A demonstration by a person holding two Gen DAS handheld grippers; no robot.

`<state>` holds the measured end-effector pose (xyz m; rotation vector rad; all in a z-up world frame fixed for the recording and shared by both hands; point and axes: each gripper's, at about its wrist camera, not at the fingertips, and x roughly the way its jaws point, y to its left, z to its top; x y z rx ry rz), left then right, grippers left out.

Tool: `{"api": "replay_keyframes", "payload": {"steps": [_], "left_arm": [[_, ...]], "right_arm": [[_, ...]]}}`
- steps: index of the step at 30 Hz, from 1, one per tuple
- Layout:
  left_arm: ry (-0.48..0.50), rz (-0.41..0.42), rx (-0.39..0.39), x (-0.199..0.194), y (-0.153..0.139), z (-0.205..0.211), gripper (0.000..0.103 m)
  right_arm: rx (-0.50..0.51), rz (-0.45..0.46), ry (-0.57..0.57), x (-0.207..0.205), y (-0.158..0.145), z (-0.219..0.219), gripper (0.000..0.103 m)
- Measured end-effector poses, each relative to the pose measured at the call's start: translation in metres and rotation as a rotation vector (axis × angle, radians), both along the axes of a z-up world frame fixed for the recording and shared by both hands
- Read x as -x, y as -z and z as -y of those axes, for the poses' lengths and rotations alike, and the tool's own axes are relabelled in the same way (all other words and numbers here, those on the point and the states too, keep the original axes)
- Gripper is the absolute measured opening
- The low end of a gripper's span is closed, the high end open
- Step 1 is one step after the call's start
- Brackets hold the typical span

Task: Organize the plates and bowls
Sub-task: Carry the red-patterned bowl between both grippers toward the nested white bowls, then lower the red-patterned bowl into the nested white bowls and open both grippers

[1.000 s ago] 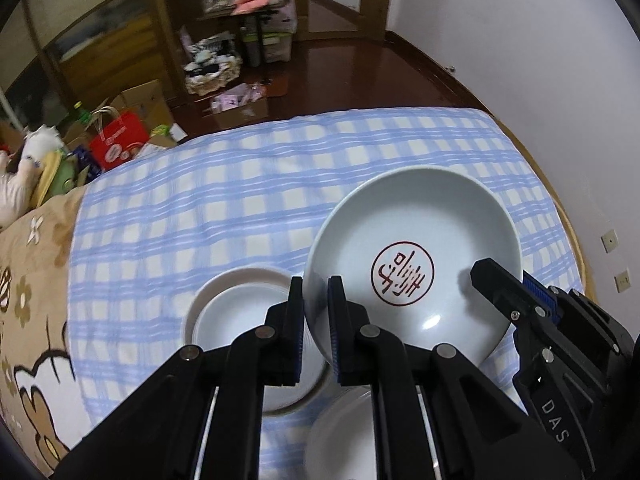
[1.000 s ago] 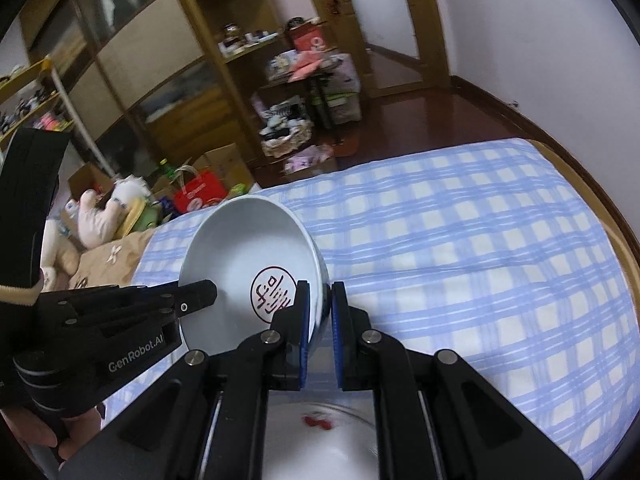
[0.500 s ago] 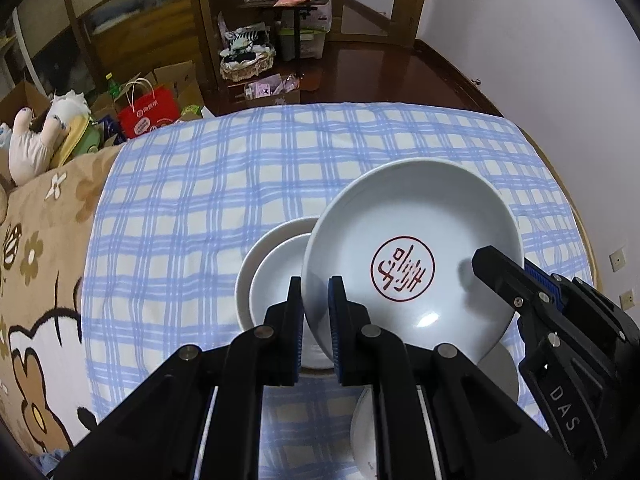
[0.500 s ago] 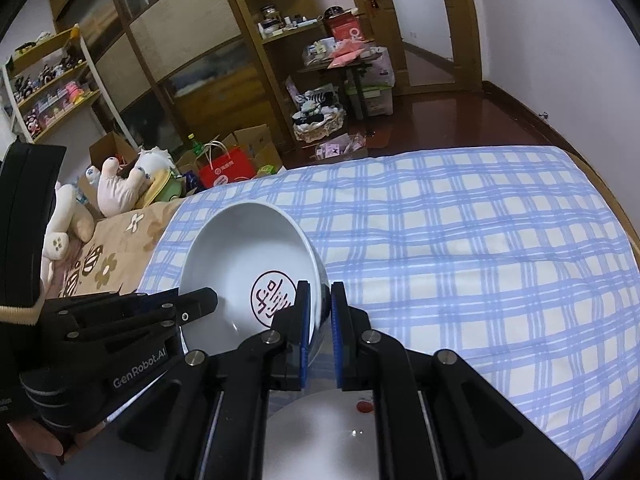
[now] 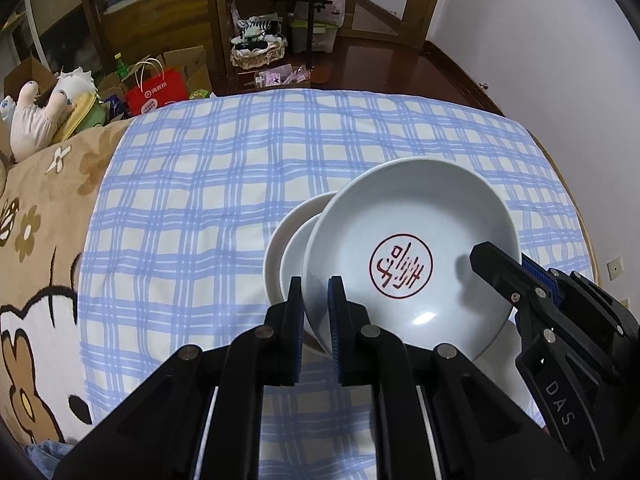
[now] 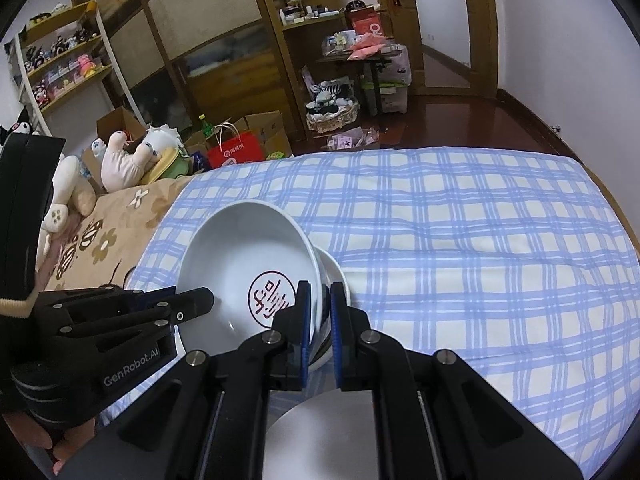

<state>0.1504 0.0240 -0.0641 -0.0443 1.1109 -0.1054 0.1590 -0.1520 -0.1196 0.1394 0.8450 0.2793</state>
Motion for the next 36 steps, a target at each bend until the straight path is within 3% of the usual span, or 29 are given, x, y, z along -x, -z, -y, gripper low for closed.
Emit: {"api": "replay_keyframes", "payload": {"steps": [7,36], "left_arm": [[-0.003,-0.012,0.032,0.001,0.01,-0.006,0.011],[-0.014,-0.065,0.007,-0.026,0.041,-0.011,0.011]], "right_arm": [[0.01,-0.003,-0.011,-0.002,0.004,-0.004,0.01],[0.033,-0.038,-0.002,-0.019,0.044,-0.013,0.01]]}}
